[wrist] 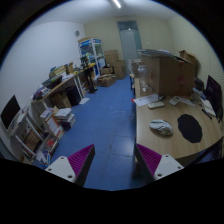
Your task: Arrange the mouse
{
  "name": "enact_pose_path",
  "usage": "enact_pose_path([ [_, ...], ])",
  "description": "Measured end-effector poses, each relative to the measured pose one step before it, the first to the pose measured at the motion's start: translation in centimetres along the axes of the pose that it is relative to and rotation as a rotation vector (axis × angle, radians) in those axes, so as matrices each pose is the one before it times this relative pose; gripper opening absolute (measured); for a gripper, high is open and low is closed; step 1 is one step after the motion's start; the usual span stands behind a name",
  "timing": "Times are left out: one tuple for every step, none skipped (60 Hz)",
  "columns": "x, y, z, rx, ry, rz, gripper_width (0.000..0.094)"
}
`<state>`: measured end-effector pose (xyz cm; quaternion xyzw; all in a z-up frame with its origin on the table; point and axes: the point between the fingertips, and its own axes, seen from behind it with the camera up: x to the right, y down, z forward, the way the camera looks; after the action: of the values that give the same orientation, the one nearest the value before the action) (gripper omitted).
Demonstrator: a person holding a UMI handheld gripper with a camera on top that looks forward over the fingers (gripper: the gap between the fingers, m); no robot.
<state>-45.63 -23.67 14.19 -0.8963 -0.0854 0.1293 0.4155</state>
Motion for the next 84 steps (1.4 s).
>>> enact_pose_path([
  [0.252, -0.010, 0.021, 0.00075, 0.00582, -0.0019, 0.0836],
  [0.288, 0.018, 0.055, 0.00004, 0.00607, -0.0014, 0.0837],
  [0.322, 0.045, 0.092, -0.00075, 0.00638, -0.0007, 0.0836],
  [0.417, 0.074, 0.116, -0.00195, 0.00656, -0.0006, 0.0841],
  [0.447, 0.091, 0.165, -0.00271, 0.00577, -0.0003, 0.0841],
  [0.784, -0.111, 0.267, -0.00433, 0.00392, 0.0005, 0.0841],
  [1.225, 0.130, 0.628, -0.00298, 0.00222, 0.0019, 0.0842],
  [0.704, 0.129, 0.266, -0.00344, 0.00524, 0.0025, 0.0845],
  [0.642, 0.066, 0.278, -0.00254, 0.00601, 0.0030, 0.0849],
  [0.700, 0.049, 0.283, -0.00236, 0.00710, 0.0028, 0.0851],
  [0.790, 0.017, 0.313, -0.00169, 0.00886, 0.0019, 0.0858],
  [0.852, 0.014, 0.334, -0.00123, 0.00974, 0.0011, 0.0857],
  [0.972, 0.042, 0.317, -0.00194, 0.01127, 0.0002, 0.0854],
  [0.446, 0.039, -0.029, -0.00343, 0.01424, -0.0006, 0.0854],
  [1.322, 0.121, 0.611, -0.00272, 0.01008, -0.0013, 0.0854],
  [1.425, 0.031, 0.595, -0.00209, 0.00837, -0.0014, 0.0855],
  [1.080, 0.039, 0.543, -0.00150, 0.00935, -0.0023, 0.0857],
  [1.002, 0.007, 0.544, -0.00152, 0.00874, -0.0015, 0.0852],
  [1.016, 0.038, 0.603, -0.00197, 0.00878, -0.0006, 0.0855],
  [0.631, 0.045, 0.494, -0.00176, 0.00964, -0.0003, 0.0857],
  [0.962, 0.072, 0.649, -0.00203, 0.00658, 0.0000, 0.0852],
  [0.893, 0.060, 0.646, -0.00137, 0.00434, -0.0007, 0.0849],
  [0.855, 0.111, 0.640, 0.00146, 0.00239, -0.0009, 0.0845],
  [0.837, -0.056, 0.697, 0.00377, 0.00194, -0.0030, 0.0840],
  [1.073, -0.063, 0.880, 0.00337, -0.00005, -0.0041, 0.0839],
  [0.757, -0.018, 0.717, 0.00125, 0.00096, -0.0049, 0.0840],
  [0.753, 0.033, 0.742, -0.00090, 0.00134, -0.0053, 0.0841],
  [0.674, 0.056, 0.704, -0.00128, 0.00078, -0.0056, 0.0842],
  [0.574, 0.075, 0.660, -0.00140, -0.00109, -0.0057, 0.0838],
  [0.450, 0.012, 0.665, -0.00010, -0.00445, -0.0060, 0.0842],
  [0.305, 0.036, 0.631, 0.00018, -0.00732, -0.0054, 0.0841],
  [0.251, 0.044, 0.627, -0.00059, -0.00894, -0.0043, 0.0843],
  [0.056, -0.009, 0.473, -0.00298, -0.00775, -0.0039, 0.0838],
  [0.066, 0.150, 0.565, -0.00509, -0.00873, -0.0026, 0.0842],
  [0.054, 0.065, 0.482, -0.00554, -0.00847, -0.0023, 0.0843],
  [0.045, 0.016, 0.450, -0.00413, -0.00778, -0.0025, 0.0840],
  [0.052, -0.043, 0.455, -0.00212, -0.00691, -0.0028, 0.0842],
  [0.038, -0.060, 0.417, -0.00125, -0.00499, -0.0038, 0.0844],
  [0.050, -0.113, 0.407, -0.00125, -0.00431, -0.0057, 0.0841],
  [0.031, -0.102, 0.395, -0.00164, -0.00354, -0.0072, 0.0842],
  [0.031, -0.131, 0.387, -0.00161, -0.00250, -0.0080, 0.0839],
  [0.091, -0.211, 0.359, -0.00131, -0.00036, -0.0075, 0.0840],
  [0.045, -0.078, 0.299, -0.00106, 0.00225, -0.0063, 0.0840],
  [0.116, -0.159, 0.405, -0.00159, 0.00302, -0.0038, 0.0850],
  [-0.095, -0.282, 0.389, 0.00582, -0.00376, -0.0029, 0.0863],
  [-0.071, -0.482, 0.322, 0.01262, -0.00296, 0.0025, 0.0865],
  [0.062, -0.164, 0.328, -0.00038, 0.00079, -0.0011, 0.0854],
  [0.089, -0.369, 0.294, 0.00712, 0.00123, -0.0029, 0.0853],
  [0.073, -0.300, 0.371, 0.00313, 0.00083, -0.0021, 0.0853],
  [0.084, -0.245, 0.361, 0.00123, 0.00097, 0.0004, 0.0861],
  [0.067, -0.354, 0.324, 0.00548, 0.00146, 0.0037, 0.0856],
  [0.079, -0.256, 0.307, 0.00162, 0.00166, 0.0029, 0.0856],
  [0.051, -0.292, 0.183, 0.00473, 0.00190, 0.0040, 0.0861],
  [0.131, -0.274, 0.457, 0.00466, 0.00263, 0.0020, 0.0855],
  [0.117, -0.272, 0.297, 0.00298, 0.00387, 0.0026, 0.0851],
  [0.116, -0.320, 0.323, 0.00515, 0.00413, 0.0040, 0.0857],
  [0.116, -0.252, 0.320, 0.00270, 0.00521, 0.0036, 0.0855],
  [0.154, -0.297, 0.322, 0.00532, 0.00541, 0.0054, 0.0854],
  [0.122, -0.241, 0.276, 0.00329, 0.00499, 0.0054, 0.0855],
  [0.142, -0.223, 0.269, 0.00464, 0.00575, 0.0046, 0.0851],
  [0.103, -0.219, 0.242, 0.00437, 0.00511, 0.0039, 0.0846],
  [0.078, -0.199, 0.244, 0.00468, 0.00409, 0.0041, 0.0850],
  [0.078, -0.178, 0.213, 0.00405, 0.00344, 0.0037, 0.0845],
  [0.136, -0.152, 0.180, 0.00364, 0.00421, 0.0024, 0.0832],
  [0.051, -0.139, 0.119, 0.00435, 0.00505, 0.0019, 0.0831],
  [0.102, -0.067, 0.121, 0.00277, 0.00720, 0.0012, 0.0761],
  [0.034, -0.018, 0.073, 0.00113, 0.00538, 0.0025, 0.0691],
  [0.091, -0.078, 0.059, 0.00224, 0.00977, 0.0051, 0.0621],
  [0.203, 0.001, 0.032, 0.00009, 0.01220, 0.0084, 0.0551],
  [0.113, -0.019, 0.140, -0.00102, 0.00580, 0.0143, 0.0551],
  [0.005, 0.020, 0.005, -0.00287, 0.00644, 0.0095, 0.0548],
  [0.039, 0.073, -0.021, -0.00814, 0.00542, 0.0028, 0.0550],
  [0.041, 0.035, 0.014, -0.00953, 0.00435, -0.0004, 0.0521],
  [-0.006, 0.163, -0.009, -0.01830, 0.00338, 0.0030, 0.0514],
  [-0.008, 0.038, 0.001, -0.01578, 0.00380, 0.0076, 0.0496],
  [-0.006, 0.116, -0.021, -0.02068, 0.00357, 0.0122, 0.0479],
  [-0.076, 0.033, -0.064, -0.01721, 0.00327, 0.0144, 0.0487],
  [-0.005, -0.010, -0.007, -0.01255, 0.00114, 0.0129, 0.0452],
  [-0.029, 0.012, -0.086, -0.01340, -0.00037, 0.0136, 0.0437],
  [-0.111, 0.080, -0.126, -0.01227, -0.00138, 0.0106, 0.0461],
  [-0.103, 0.099, -0.164, -0.01323, -0.00107, 0.0052, 0.0411],
  [-0.202, 0.192, -0.416, -0.01728, 0.00114, 0.0014, 0.0406],
  [-0.120, 0.031, -0.418, -0.00549, 0.00167, -0.0062, 0.0407],
  [-0.152, -0.239, -0.570, 0.00732, 0.00179, -0.0131, 0.0407],
])
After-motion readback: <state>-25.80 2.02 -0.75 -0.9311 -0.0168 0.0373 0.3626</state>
